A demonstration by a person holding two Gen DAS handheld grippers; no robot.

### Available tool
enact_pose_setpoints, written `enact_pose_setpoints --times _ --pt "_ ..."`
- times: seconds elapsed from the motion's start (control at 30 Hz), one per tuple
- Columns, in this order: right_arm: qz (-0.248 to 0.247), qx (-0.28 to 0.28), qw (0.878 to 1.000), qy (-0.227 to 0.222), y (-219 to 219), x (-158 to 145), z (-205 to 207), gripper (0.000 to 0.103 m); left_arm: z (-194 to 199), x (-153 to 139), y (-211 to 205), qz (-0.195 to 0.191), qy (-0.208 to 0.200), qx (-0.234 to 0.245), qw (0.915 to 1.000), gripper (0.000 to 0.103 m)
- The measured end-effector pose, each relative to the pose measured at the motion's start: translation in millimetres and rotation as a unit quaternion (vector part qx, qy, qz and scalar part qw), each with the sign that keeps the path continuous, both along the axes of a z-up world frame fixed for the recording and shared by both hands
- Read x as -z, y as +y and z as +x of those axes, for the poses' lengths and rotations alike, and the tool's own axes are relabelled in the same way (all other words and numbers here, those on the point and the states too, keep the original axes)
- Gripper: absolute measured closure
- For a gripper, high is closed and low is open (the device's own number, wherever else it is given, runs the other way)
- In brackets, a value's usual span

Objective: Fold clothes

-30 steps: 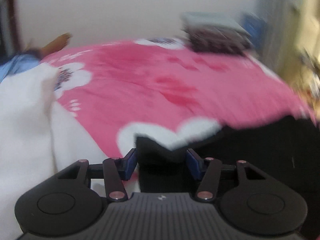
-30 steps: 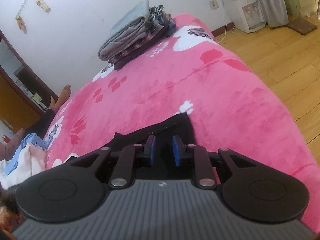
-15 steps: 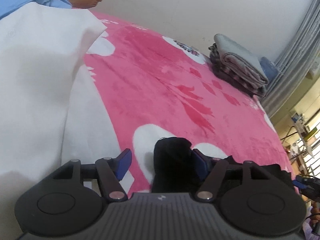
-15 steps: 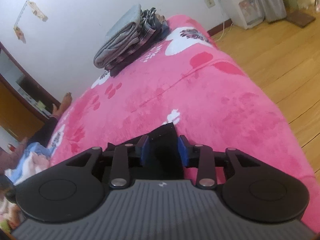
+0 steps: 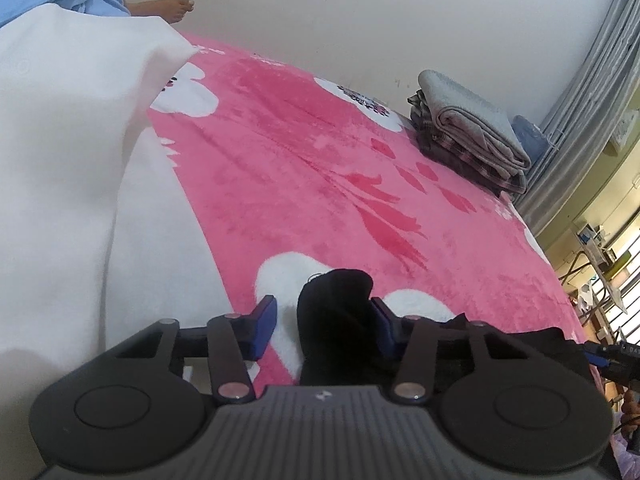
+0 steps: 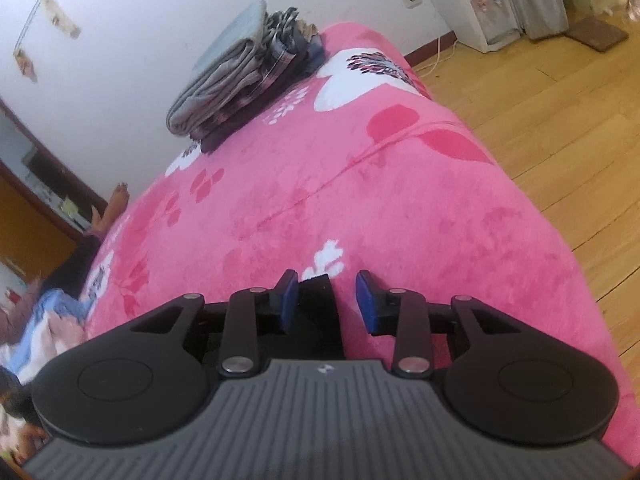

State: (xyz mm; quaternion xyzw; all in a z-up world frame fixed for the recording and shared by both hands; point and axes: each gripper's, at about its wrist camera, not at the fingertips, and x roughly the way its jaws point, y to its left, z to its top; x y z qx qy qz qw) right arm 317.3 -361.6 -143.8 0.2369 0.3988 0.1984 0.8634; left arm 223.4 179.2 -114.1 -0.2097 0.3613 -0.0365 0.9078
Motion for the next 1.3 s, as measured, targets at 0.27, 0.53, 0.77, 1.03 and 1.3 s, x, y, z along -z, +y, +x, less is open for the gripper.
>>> enact_pose_setpoints --times 0.27,0.53,0.77,1.03,1.3 --pt "-0.060 -0.029 0.997 -0.044 20 -11 -10 0.100 0 0 -10 0.005 -0.009 -0.009 0.9999 0.092" --pt "-0.041 0.013 0.992 -0.123 9 -41 -17 0.100 -2 -13 -14 0.001 -0.029 -0.024 0.9993 0.094" --pt "-0.029 0.034 0.995 -0.091 6 -21 -3 0.100 1 4 -5 -0.023 0.014 -0.047 0.9985 0.075" --pt "-0.001 0.101 0.994 -0.031 -14 0 1 0.087 -14 -19 0 -0.018 0.012 -0.069 0.9974 0.031" --pt "0.071 0.080 0.994 0.016 -62 -20 -73 0.075 -80 -49 6 -0.042 0.046 -0.019 0.9979 0.031"
